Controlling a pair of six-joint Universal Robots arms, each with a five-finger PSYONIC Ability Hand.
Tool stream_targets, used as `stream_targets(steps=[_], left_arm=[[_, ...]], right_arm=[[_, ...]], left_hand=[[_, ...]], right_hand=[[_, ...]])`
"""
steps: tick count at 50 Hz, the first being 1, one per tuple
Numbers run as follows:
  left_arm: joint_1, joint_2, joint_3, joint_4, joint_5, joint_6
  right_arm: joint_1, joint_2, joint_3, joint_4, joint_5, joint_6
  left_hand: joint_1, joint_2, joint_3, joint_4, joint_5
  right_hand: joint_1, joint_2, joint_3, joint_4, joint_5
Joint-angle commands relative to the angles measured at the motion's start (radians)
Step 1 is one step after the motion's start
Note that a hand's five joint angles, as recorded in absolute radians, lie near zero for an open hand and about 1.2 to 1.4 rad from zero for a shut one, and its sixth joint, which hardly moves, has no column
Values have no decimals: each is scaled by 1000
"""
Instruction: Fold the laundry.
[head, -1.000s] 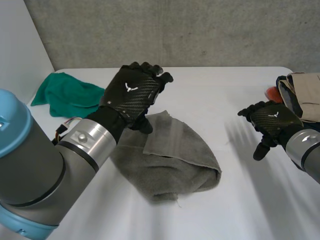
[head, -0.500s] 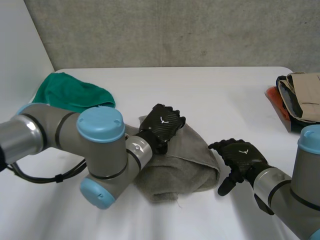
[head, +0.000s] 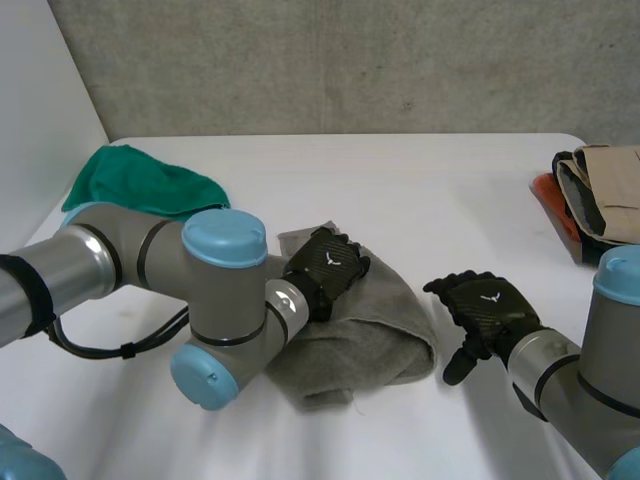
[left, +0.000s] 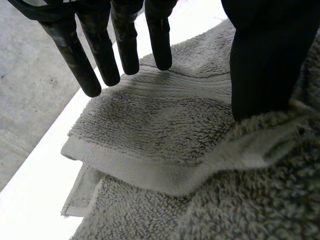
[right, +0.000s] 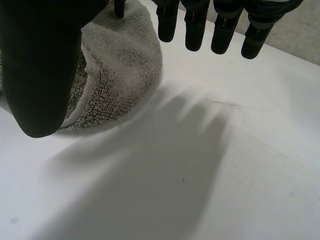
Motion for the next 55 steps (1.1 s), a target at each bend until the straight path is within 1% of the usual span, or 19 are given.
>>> stream_targets(steps=[1,5,9,13,18,25,26,29,30,32,37,38,41,44,47,48,50,52,55], left_arm=[[-13,113,-7,-15,-5,-28],[-44,171,-31,-15,0,-115],[-78,176,-53,-21,2,-176],[-113,158,-54,-21,3,-186],[-115,90,-27,-16,5,-183],[-112,-23,77,-16,3,-181],[-110,-33,87,-16,3,-181],[-99,-63,116,-16,2,-181],[-93,-70,129,-16,-5,-180],[-89,-67,139,-15,-9,-180],[-89,-8,153,-6,-34,-180],[-87,45,145,2,-38,-181],[-86,125,128,5,-41,-180],[-86,171,102,7,-40,-180],[-87,216,79,7,-40,-178],[-87,228,76,8,-43,-177],[-87,259,73,7,-48,-178],[-87,283,73,8,-48,-180],[-87,311,76,10,-46,-180]], right_arm=[[-4,-1,-1,0,1,1],[-8,-1,-4,0,1,1],[-11,-1,-4,2,1,1],[-11,-3,-2,5,3,-1],[-13,-6,-1,9,3,1],[-13,-9,1,11,1,1],[-13,-11,1,11,2,1],[-13,-14,-1,11,3,1],[-13,-14,-1,11,3,1],[-13,-14,-2,11,3,1],[-13,-14,-2,16,4,25],[-13,-14,-1,17,6,34],[-4,-14,-7,19,12,168],[6,-8,-34,19,12,356],[27,8,-63,25,-16,546],[33,15,-73,25,-23,582],[41,50,-99,23,-50,654],[59,130,-152,23,-88,735],[76,207,-230,23,-100,800]], left_hand=[[28,31,30,43,2],[31,34,33,46,5],[34,37,36,49,8],[34,37,36,49,8],[40,43,42,55,14],[184,186,185,199,158],[210,213,212,225,184],[506,508,507,521,480],[774,777,776,789,748],[970,972,971,985,944],[970,973,972,985,944],[970,973,972,985,944],[970,973,972,985,944],[970,973,972,985,944],[970,973,972,985,944],[970,973,972,985,944],[970,973,972,985,944],[970,973,972,985,944],[970,973,972,985,944]], right_hand=[[-54,-39,-35,-33,-43],[-54,-39,-35,-33,-43],[-54,-39,-35,-33,-43],[-54,-39,-35,-33,-43],[-54,-39,-35,-33,-43],[-54,-39,-35,-33,-43],[-54,-39,-35,-33,-43],[-54,-39,-35,-33,-43],[-54,-39,-35,-33,-43],[-54,-39,-35,-33,-43],[-54,-39,-35,-33,-43],[-54,-39,-35,-33,-43],[-54,-39,-35,-33,-43],[-54,-39,-35,-33,-43],[-54,-39,-35,-33,-43],[-54,-39,-35,-33,-43],[-54,-39,-35,-33,-43],[-54,-39,-35,-33,-43],[-54,-39,-35,-33,-43]])
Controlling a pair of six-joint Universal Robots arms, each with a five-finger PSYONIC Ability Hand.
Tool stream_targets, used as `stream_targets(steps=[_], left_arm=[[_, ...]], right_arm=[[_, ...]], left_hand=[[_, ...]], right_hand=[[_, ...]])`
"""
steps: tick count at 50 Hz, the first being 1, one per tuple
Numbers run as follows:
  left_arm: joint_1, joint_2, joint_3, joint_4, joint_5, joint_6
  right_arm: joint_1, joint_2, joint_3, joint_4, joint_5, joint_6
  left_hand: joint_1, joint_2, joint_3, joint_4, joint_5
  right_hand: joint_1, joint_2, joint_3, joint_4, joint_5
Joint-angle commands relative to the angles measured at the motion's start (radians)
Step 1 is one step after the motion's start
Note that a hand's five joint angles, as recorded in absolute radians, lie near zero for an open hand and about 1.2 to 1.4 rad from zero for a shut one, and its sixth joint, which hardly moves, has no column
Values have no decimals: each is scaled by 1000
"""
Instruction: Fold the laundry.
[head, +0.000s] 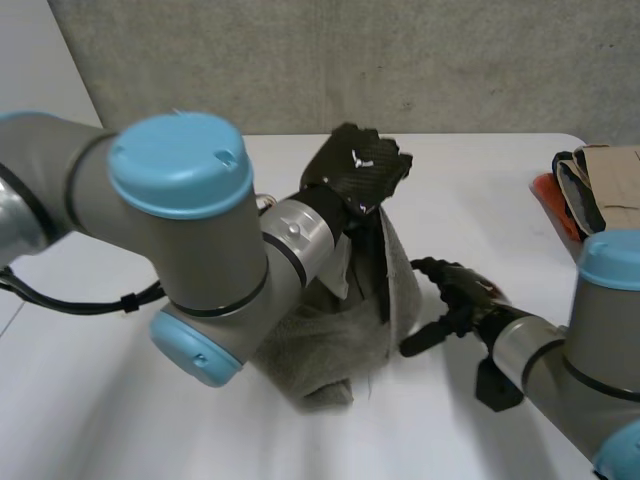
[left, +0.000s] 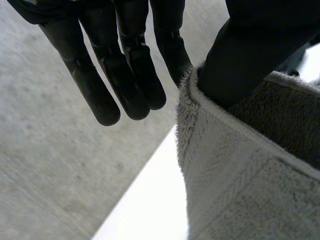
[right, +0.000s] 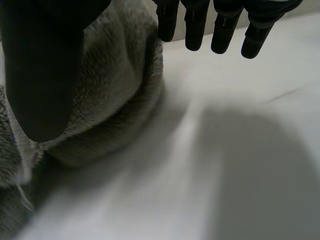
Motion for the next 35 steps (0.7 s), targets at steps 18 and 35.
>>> stream_targets(steps=[18,35], left_arm=[[105,339,-18,163,-69,-6],[210,411,-472,149,-65,-30]], right_arm=[[-82,-47,-477,-11,101,-315],[13,177,-770,232,-49,-545]], left_hand=[[235,204,209,201,241],[235,204,209,201,241]], right_hand=[[1167,1182,1187,1188,1178],[1167,1182,1187,1188,1178]])
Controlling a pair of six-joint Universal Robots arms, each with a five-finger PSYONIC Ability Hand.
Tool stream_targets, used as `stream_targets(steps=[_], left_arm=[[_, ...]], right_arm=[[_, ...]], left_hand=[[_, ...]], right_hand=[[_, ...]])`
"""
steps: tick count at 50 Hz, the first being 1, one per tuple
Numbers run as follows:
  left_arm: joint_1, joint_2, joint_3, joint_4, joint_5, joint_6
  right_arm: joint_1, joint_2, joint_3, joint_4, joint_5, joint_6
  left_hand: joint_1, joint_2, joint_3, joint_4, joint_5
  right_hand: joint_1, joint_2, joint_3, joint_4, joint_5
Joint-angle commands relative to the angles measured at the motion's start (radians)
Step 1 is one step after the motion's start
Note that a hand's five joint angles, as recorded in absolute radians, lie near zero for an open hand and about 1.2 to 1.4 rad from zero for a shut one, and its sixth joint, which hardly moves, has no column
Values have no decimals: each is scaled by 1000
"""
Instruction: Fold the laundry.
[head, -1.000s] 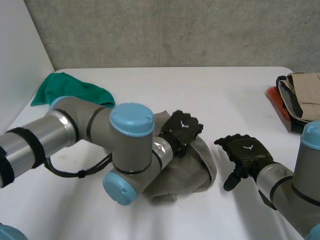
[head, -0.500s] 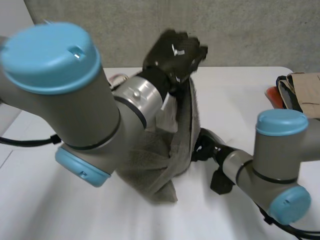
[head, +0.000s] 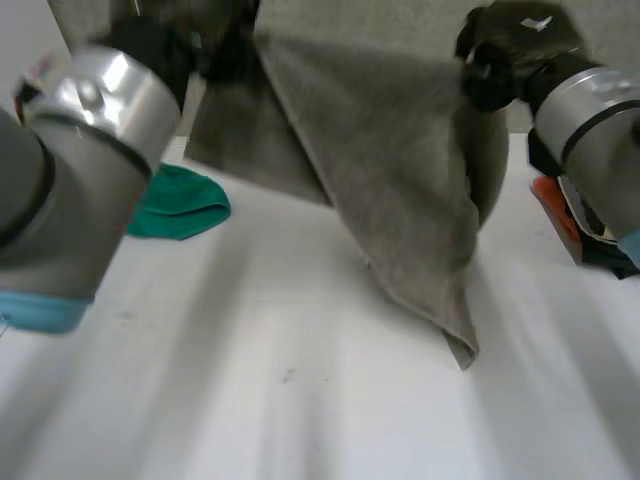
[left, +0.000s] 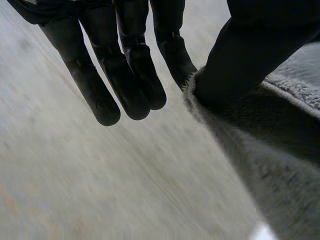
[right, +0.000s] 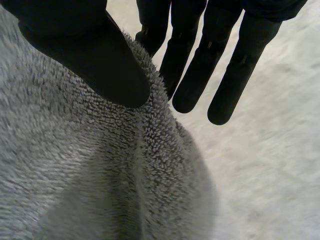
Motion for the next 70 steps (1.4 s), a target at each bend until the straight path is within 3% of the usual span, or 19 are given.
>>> stream_targets(steps=[1,4,11,15,19,26,29,35,39,45,47,50,51,52,54,58,64,67,70], left_arm=[[18,-2,-257,0,7,-3],[20,-2,-289,1,8,-5],[6,35,-219,0,2,-6],[-5,59,-150,-5,1,-9],[-29,59,-74,-14,-1,-11],[-107,55,30,-39,-2,-11],[-121,52,51,-43,-4,-11],[-140,55,93,-45,-6,-14],[-157,59,122,-45,-28,-14],[-177,75,137,-45,-56,-14],[-177,82,137,-45,-58,-14],[-175,92,137,-45,-59,-15],[-174,92,137,-46,-59,-15],[-172,92,137,-46,-61,-14],[-167,93,136,-48,-74,-14],[-155,113,125,-58,-99,-12],[-66,148,99,-126,-98,-14],[-13,161,59,-157,-94,-12],[21,164,3,-190,-87,-12]], right_arm=[[20,239,-80,98,-114,-84],[21,307,-106,130,-115,-135],[6,289,-62,207,18,-167],[-26,63,140,223,87,-161],[-48,-91,330,223,64,-138],[-45,-207,601,215,-48,41],[-45,-208,677,197,-106,174],[-35,-144,736,65,-128,341],[-2,-1,725,-99,-50,350],[35,132,646,-227,171,258],[35,167,623,-230,210,229],[29,198,599,-248,248,194],[23,198,599,-260,250,190],[21,195,604,-303,242,180],[24,182,607,-345,242,175],[-11,1,622,-363,236,137],[-244,-219,573,-299,84,-88],[-267,-253,460,-166,-20,-175],[-299,-260,304,87,-111,-222]], left_hand=[[235,200,207,196,241],[235,200,207,196,241],[235,200,207,196,241],[235,200,207,196,241],[235,200,207,196,241],[235,200,207,196,241],[235,200,207,196,241],[235,200,207,196,241],[235,200,207,196,241],[235,200,207,196,241],[235,200,207,196,241],[235,200,207,196,241],[235,200,207,196,241],[235,200,207,196,241],[235,200,207,196,241],[235,200,207,196,241],[235,200,207,196,241],[235,200,207,196,241],[235,200,207,196,241]], right_hand=[[-6,-42,-55,-67,-67],[-959,-994,-1007,-1019,-1020],[-959,-994,-1007,-1019,-1020],[-959,-994,-1007,-1019,-1020],[-959,-994,-1007,-1019,-1020],[-959,-994,-1007,-1019,-1020],[-959,-994,-1007,-1019,-1020],[-959,-994,-1007,-1019,-1020],[-959,-994,-1007,-1019,-1020],[-959,-994,-1007,-1019,-1020],[-873,-908,-921,-934,-934],[-199,-235,-248,-260,-260],[143,108,95,82,82],[262,226,213,201,201],[263,227,215,202,202],[263,227,215,202,202],[263,227,215,202,202],[263,227,215,202,202],[263,227,215,202,202]])
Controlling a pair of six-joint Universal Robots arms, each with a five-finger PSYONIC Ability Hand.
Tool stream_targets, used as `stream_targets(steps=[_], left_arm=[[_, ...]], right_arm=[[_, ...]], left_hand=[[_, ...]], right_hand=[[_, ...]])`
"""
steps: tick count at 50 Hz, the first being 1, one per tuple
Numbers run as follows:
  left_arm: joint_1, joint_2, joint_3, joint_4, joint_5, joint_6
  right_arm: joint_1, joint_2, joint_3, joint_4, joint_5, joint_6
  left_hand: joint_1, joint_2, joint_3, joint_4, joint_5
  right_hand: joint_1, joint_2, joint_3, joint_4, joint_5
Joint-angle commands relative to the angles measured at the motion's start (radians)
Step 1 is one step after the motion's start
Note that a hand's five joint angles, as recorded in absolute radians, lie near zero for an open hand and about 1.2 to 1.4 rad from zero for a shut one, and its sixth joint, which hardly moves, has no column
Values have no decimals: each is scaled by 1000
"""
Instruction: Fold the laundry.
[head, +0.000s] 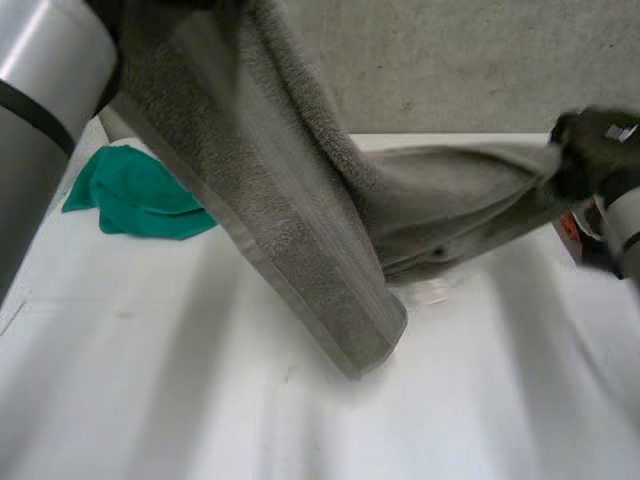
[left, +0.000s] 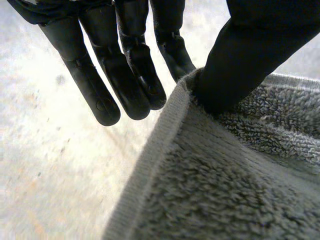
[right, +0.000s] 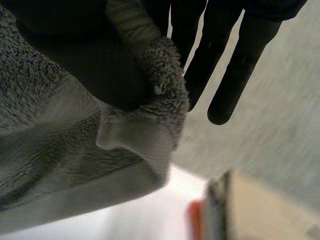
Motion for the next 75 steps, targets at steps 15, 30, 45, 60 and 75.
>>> stream_targets(steps=[15,30,45,60,75], left_arm=[[331,-198,-324,-185,189,13],[342,-455,264,356,169,-2],[336,-452,43,416,118,-2],[243,-437,-458,399,134,13],[228,-311,-500,395,131,4]], right_arm=[[-215,188,-591,928,-385,-529],[-20,472,-1090,251,-57,-219],[-25,489,-992,275,-127,-103],[-37,656,-660,589,-134,-439],[-83,442,-389,503,-126,-436]], left_hand=[[235,199,202,196,241],[235,199,202,196,241],[235,199,202,196,241],[235,199,202,196,241],[235,199,202,196,241]], right_hand=[[276,221,214,202,228],[276,221,214,202,228],[276,221,214,202,228],[276,221,214,202,228],[-877,-932,-939,-950,-924]])
